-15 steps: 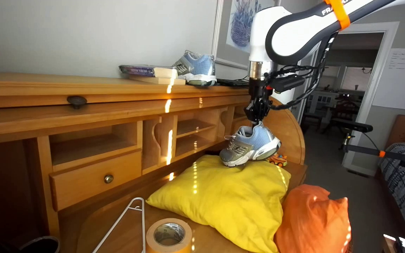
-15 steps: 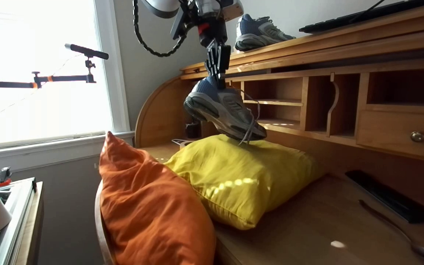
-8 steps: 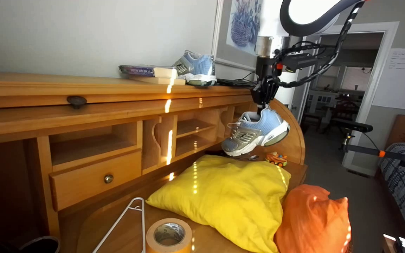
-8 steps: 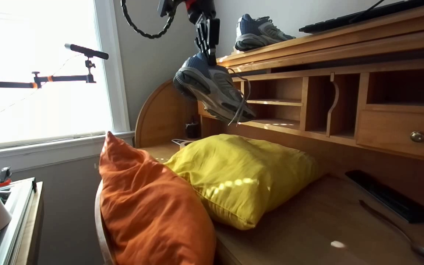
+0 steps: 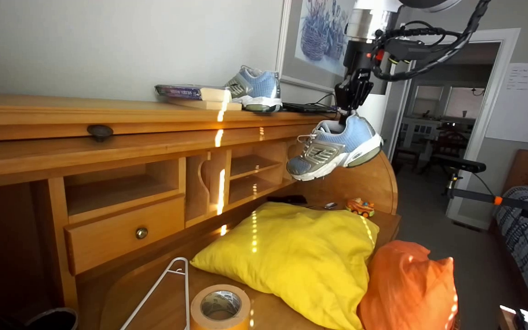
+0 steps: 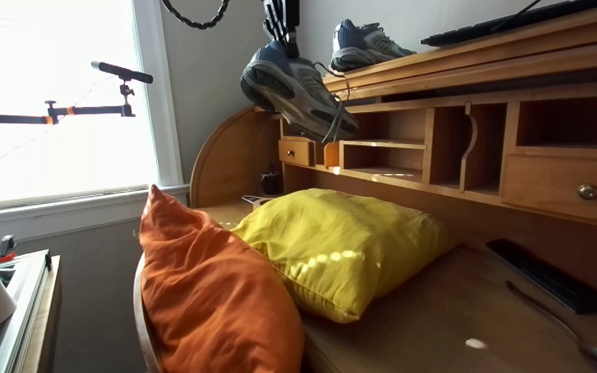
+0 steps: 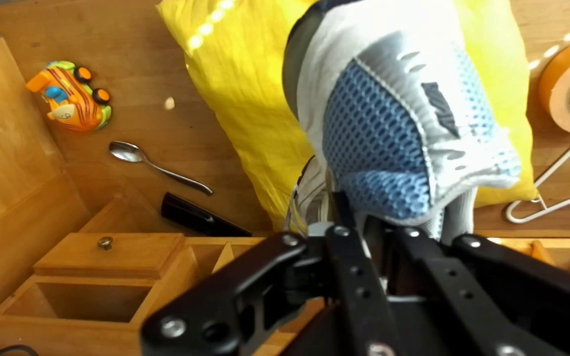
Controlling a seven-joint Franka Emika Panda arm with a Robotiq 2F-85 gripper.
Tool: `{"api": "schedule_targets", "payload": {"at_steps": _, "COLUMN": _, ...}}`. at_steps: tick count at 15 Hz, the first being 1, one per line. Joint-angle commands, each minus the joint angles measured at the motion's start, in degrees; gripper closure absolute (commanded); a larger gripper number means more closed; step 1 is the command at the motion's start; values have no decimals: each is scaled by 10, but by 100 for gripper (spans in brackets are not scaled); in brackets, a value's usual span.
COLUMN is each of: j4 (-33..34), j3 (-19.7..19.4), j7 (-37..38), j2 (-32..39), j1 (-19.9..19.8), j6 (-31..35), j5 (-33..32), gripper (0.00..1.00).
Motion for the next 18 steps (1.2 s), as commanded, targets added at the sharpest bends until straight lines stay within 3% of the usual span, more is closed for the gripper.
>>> {"api": "schedule_targets", "payload": {"at_steps": 1, "j4": -4, "j3": 16, "j7": -12, "j2": -44, "j1": -6, "j6": -10, "j5": -2, "gripper": 97}}
{"api": "schedule_targets", "payload": {"at_steps": 7, "j4": 13, "j3": 29, "j7": -9, "j2": -72, "j1": -10, "j6": 15, "j5": -13, "gripper": 97}}
{"api": "schedule_targets", "payload": {"at_steps": 14, "j4": 37, "j3": 36, "j7": 2, "j2": -78, "j1": -24, "j6": 88, "j5": -25, "gripper": 97}}
{"api": "schedule_targets", "payload": {"at_steps": 18, "j4": 27, "j3": 33, "j7": -3, "j2": -77, "j1": -29, "j6": 90, "j5": -20, "gripper": 97}}
